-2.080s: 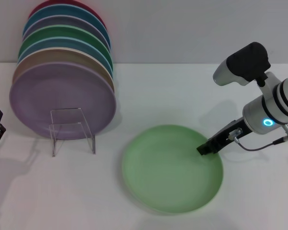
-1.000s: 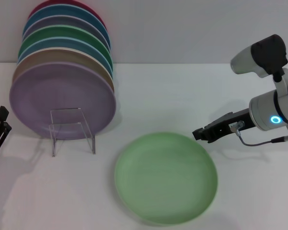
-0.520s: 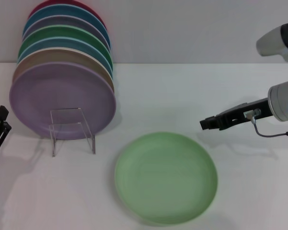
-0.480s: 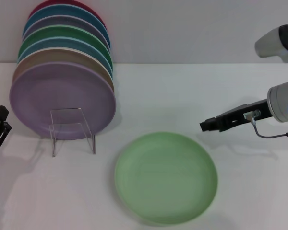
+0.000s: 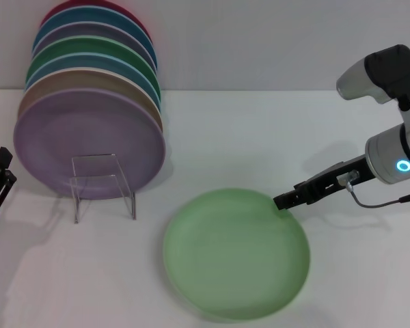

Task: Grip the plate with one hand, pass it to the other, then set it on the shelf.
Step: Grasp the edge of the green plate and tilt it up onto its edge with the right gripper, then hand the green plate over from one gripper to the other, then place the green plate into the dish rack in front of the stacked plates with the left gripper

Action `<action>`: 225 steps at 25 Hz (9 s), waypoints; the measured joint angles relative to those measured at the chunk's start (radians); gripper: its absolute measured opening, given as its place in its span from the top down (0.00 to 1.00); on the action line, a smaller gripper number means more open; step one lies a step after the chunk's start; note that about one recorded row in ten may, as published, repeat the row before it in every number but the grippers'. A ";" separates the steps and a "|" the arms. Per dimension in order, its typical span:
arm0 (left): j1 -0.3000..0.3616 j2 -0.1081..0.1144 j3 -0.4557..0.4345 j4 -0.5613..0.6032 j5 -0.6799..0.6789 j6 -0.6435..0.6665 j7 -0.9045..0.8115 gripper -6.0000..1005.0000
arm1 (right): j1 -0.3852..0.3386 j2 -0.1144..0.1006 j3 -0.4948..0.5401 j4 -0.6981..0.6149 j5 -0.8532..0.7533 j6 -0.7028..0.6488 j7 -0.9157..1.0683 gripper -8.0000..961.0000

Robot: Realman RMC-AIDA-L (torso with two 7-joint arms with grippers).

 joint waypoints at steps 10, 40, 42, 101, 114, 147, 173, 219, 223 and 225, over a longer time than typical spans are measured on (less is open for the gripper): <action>0.003 0.000 0.006 0.000 -0.001 -0.001 0.000 0.17 | 0.012 0.001 -0.068 -0.040 -0.041 -0.049 0.010 0.39; 0.004 0.000 0.008 0.003 -0.001 -0.005 0.008 0.19 | 0.054 0.010 -0.178 -0.090 -0.035 -0.114 0.033 0.87; 0.006 0.000 0.008 0.001 -0.001 -0.005 0.008 0.19 | 0.054 0.010 -0.178 -0.089 -0.034 -0.114 0.034 0.91; 0.093 0.270 0.304 -1.583 0.014 -1.681 0.143 0.23 | -0.430 0.019 0.200 -0.060 0.885 -0.043 -1.060 0.91; 0.063 0.028 0.218 -1.751 -0.131 -2.132 0.577 0.24 | -0.439 0.020 0.206 -0.066 0.895 -0.040 -1.093 0.88; -0.076 0.013 0.094 -1.599 -0.260 -2.262 0.679 0.51 | -0.440 0.017 0.207 -0.067 0.897 0.017 -1.099 0.83; 0.007 0.020 0.107 -1.669 -0.265 -2.130 0.787 0.96 | -0.512 0.029 0.629 -0.298 1.034 0.349 -1.120 0.49; -0.122 0.066 0.166 -0.427 0.016 0.014 0.485 0.97 | -0.499 0.024 0.674 -0.346 1.010 0.363 -1.116 0.42; -0.170 0.057 0.135 -0.267 0.015 0.112 0.440 0.97 | -0.498 0.024 0.666 -0.349 1.009 0.361 -1.116 0.42; -0.174 0.059 0.126 -0.232 0.014 0.125 0.426 0.97 | -0.497 0.024 0.666 -0.350 1.009 0.361 -1.116 0.42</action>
